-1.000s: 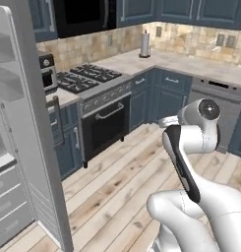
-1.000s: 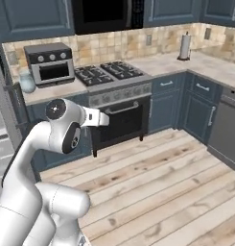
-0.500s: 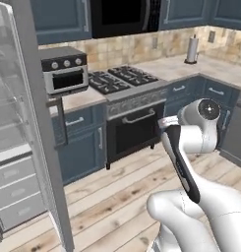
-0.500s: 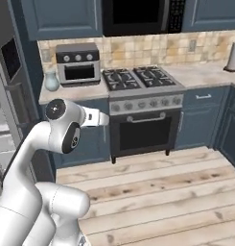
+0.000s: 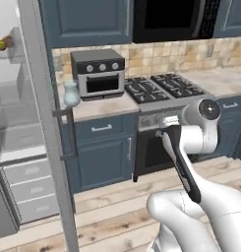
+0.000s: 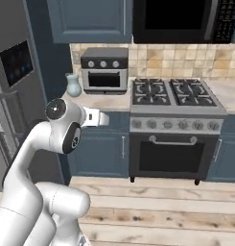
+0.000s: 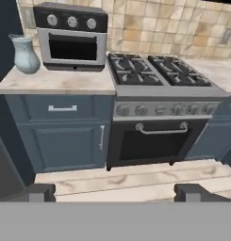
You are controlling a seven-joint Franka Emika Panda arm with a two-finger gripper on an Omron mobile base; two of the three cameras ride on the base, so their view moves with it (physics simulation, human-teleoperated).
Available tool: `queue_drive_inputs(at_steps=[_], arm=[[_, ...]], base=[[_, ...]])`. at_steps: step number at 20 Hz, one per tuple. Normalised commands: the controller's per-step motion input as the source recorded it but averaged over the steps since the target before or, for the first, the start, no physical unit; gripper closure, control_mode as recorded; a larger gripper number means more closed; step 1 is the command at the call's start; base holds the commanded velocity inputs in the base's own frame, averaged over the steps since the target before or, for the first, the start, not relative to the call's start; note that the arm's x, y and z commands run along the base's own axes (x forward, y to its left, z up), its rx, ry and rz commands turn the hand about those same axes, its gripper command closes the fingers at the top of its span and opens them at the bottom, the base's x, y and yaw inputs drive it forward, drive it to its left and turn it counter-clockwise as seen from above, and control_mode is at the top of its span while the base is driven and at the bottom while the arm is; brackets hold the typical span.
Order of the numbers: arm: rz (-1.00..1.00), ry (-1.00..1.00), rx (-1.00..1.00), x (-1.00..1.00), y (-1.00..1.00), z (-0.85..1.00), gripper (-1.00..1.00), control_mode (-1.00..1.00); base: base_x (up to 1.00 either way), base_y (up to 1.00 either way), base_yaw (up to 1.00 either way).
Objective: Move the lemon and bread from the second highest shelf to the top shelf to make space. Then, place the pitcher from the counter on the cleared second highest shelf.
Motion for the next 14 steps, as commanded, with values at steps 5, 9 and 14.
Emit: queue_drive_inputs(at_steps=[5,9,14], arm=[[0.0,0.0,0.0,0.0,0.0,0.0,-1.0,1.0],[0.0,0.0,0.0,0.0,0.0,0.0,-1.0,1.0],[0.0,0.0,0.0,0.0,0.0,0.0,-1.0,1.0]], base=[[0.87,-0.29,0.4],[0.77,-0.31,0.39],[0.77,-0.3,0.39]])
